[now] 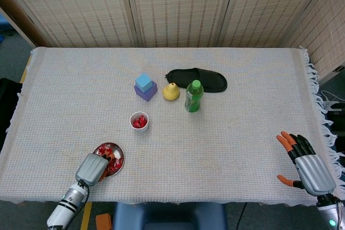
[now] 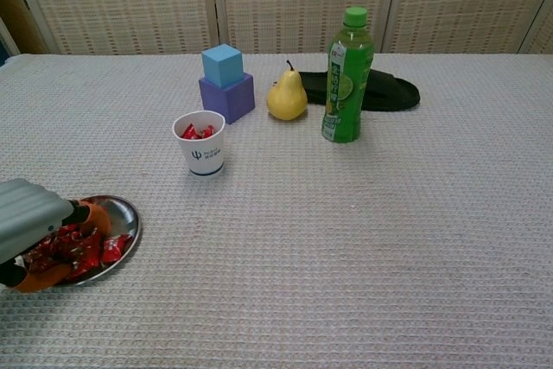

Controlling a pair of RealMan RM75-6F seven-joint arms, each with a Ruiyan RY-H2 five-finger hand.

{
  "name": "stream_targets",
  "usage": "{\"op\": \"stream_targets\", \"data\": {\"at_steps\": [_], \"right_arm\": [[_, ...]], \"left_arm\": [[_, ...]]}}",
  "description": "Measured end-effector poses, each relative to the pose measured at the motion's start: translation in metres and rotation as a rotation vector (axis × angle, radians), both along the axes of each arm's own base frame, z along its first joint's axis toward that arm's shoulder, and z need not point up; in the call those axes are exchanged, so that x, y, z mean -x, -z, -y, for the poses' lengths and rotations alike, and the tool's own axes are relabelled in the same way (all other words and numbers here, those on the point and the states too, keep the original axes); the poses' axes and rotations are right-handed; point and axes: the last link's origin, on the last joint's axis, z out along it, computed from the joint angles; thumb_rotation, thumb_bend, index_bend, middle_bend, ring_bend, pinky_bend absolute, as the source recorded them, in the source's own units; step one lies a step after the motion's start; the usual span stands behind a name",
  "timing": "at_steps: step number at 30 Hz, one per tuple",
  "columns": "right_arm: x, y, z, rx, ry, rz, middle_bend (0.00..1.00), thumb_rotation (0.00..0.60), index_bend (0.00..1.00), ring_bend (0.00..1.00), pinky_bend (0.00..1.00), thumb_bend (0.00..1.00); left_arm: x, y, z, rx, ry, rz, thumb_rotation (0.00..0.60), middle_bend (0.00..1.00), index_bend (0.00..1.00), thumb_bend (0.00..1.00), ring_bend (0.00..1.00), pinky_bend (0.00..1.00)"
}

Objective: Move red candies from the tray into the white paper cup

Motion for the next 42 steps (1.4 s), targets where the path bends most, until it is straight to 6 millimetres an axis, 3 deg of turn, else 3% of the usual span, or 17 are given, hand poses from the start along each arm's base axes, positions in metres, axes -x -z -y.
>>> {"op": "stream_targets", "data": {"at_steps": [12, 32, 42], "right_arm": [[-0.0001, 0.0011, 0.0005, -0.003, 0.001, -0.003, 0.0, 0.6, 0.0, 0.0, 0.0, 0.03], [-0.0001, 0.0023, 0.0008, -0.008, 0.003, -0.007, 0.0, 0.6, 0.0, 0.0, 0.0, 0.03], [-0.0001, 0.0017, 0.001, -0.005, 0.003, -0.006, 0.0, 0.6, 0.0, 0.0, 0.0, 0.03]], "left_arm": [[0.0022, 0.0028, 0.0024, -0.011, 0.02, -0.01, 0.6, 0.46, 0.44, 0.37, 0.68, 1.0], [0.0033, 0.0018, 0.0032, -0.021, 0.037, 0.021, 0.6, 0.66, 0.6, 0.4, 0.69, 1.0], [0.0017, -0.0012, 0.001, -0.031, 0.036, 0.038, 0.6, 0.7, 0.64, 0.47, 0.7, 1.0]]}}
